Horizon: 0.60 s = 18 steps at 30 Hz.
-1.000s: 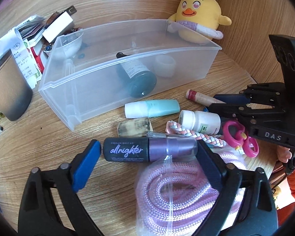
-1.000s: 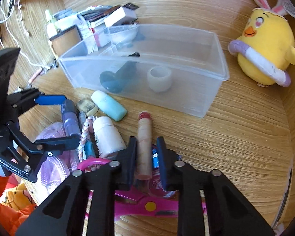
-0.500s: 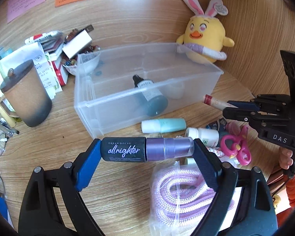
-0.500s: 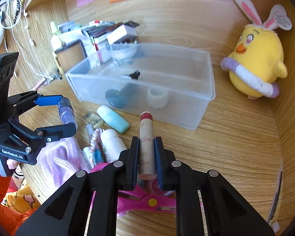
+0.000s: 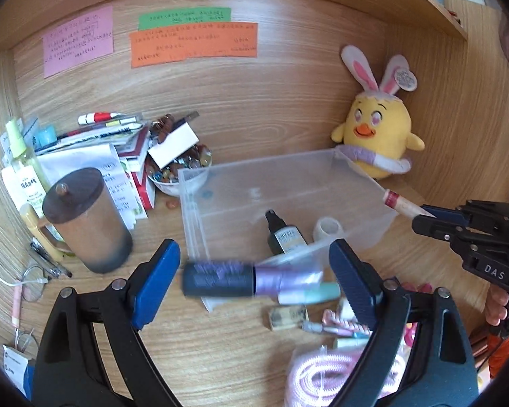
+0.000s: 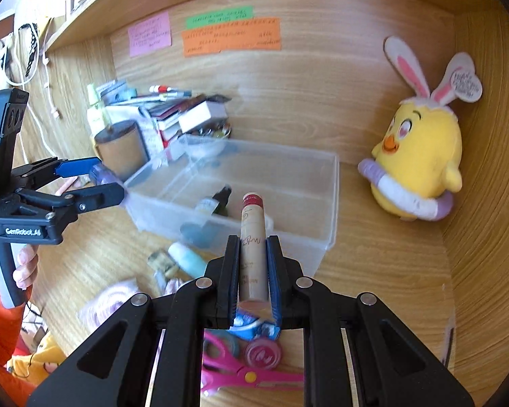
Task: Organize objects
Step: 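Grasp lip balm tube with right tool and lower it into the box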
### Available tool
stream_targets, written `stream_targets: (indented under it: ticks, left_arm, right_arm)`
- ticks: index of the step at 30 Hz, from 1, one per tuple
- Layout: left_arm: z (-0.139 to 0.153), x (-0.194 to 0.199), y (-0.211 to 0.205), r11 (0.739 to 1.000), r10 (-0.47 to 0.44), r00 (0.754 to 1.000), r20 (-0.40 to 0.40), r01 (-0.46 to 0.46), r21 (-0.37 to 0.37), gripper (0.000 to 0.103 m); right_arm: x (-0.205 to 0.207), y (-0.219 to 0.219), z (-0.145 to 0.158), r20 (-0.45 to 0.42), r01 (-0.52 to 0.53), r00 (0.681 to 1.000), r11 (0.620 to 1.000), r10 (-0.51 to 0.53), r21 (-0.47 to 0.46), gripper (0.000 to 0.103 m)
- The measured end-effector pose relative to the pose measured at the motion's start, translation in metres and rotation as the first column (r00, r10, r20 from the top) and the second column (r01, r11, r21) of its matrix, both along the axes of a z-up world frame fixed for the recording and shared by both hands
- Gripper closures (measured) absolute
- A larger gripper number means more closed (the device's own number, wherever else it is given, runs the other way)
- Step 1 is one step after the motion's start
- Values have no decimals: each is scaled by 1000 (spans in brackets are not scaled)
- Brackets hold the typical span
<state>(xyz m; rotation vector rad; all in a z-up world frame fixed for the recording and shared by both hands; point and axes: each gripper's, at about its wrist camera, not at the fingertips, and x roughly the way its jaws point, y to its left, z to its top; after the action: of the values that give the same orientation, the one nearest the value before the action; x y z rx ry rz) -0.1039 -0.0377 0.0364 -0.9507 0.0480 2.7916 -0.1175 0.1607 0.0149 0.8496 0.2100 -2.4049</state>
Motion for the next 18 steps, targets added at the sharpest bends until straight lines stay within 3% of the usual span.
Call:
stream_targets:
  ticks: [9,13,18]
  left_arm:
    - [-2,-29,-3,1000,22,999,36,-22,5,13]
    - [-10,-24,-11,1000,13,997,77,-15,23,13]
    - [-31,-10,-23,999,38,991,126,-37,-13,9]
  right_arm:
    - [-36,-10,3,12,25,1000,999,-25,-25,89]
    - [-50,-13,-2,24,36,999,999,-36,-20,89]
    - [-70,-21,-10,51,41,998,999,-41,10,89]
